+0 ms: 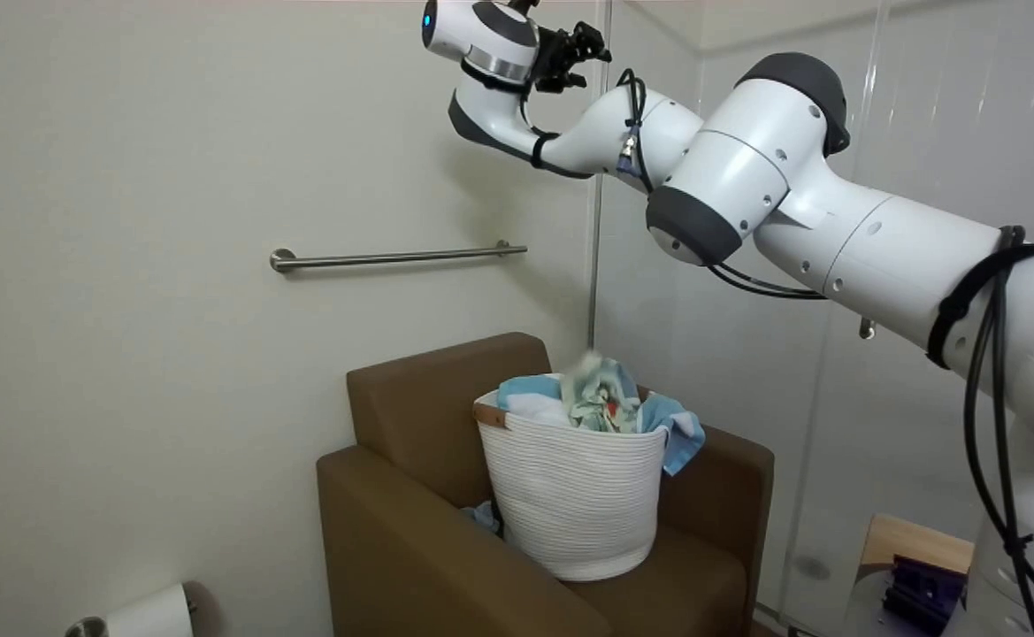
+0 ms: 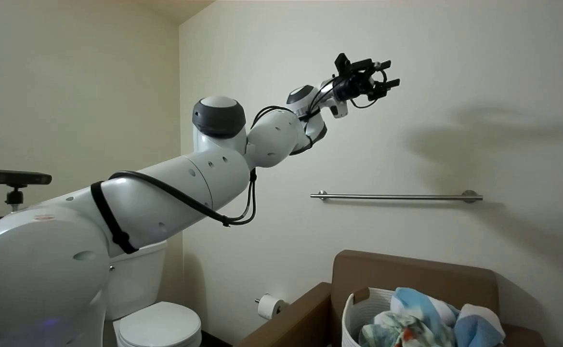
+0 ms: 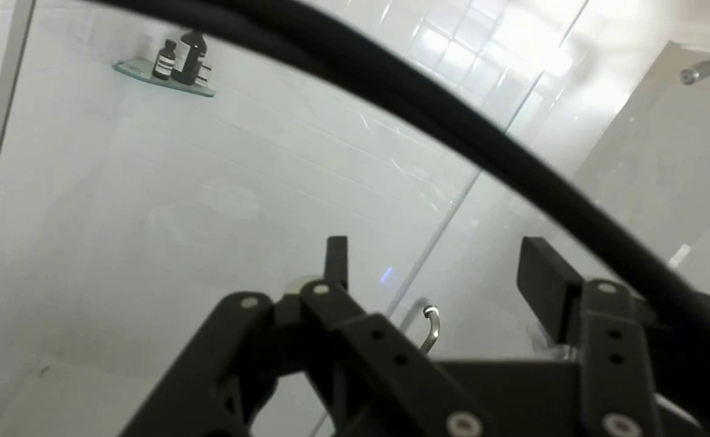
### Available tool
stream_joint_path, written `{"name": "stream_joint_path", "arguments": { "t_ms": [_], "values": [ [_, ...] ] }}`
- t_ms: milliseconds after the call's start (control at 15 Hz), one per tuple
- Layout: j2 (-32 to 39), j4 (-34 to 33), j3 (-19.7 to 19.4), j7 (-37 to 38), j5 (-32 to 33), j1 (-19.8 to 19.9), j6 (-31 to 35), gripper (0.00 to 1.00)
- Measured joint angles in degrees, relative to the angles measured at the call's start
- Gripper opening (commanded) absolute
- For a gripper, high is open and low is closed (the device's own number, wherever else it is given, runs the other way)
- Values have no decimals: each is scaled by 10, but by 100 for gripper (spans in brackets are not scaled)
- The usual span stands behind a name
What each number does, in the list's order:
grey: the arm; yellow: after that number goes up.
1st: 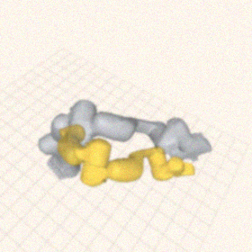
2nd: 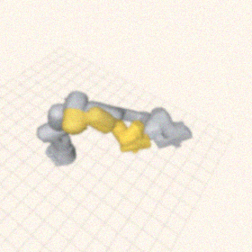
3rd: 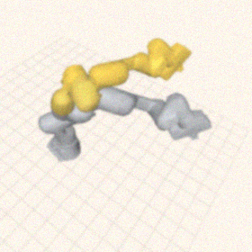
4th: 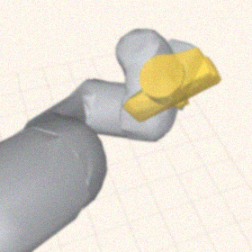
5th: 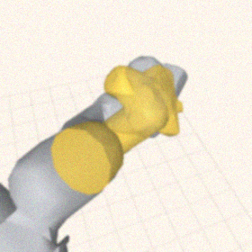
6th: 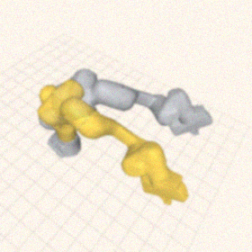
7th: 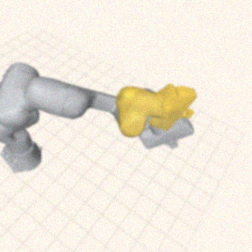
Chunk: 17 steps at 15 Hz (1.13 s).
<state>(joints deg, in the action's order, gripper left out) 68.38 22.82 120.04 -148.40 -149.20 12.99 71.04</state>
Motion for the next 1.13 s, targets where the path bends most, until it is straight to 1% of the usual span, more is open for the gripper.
{"name": "stream_joint_path", "arguments": {
  "t_ms": [67, 200, 333, 467, 600, 800, 1133],
  "values": [
    [0, 0, 0, -5, 0, -1, 11, 100],
    [-3, -34, 0, -6, 0, -20, 53, 100],
    [4, -38, 2, -6, 0, -27, 67, 100],
    [12, -37, 16, -6, 0, -28, 91, 100],
    [20, -37, 44, -6, 0, -29, 118, 100],
    [24, -37, 57, -6, 0, -29, 125, 100],
    [24, -36, 59, -6, 0, -30, 125, 100]
  ]
}}
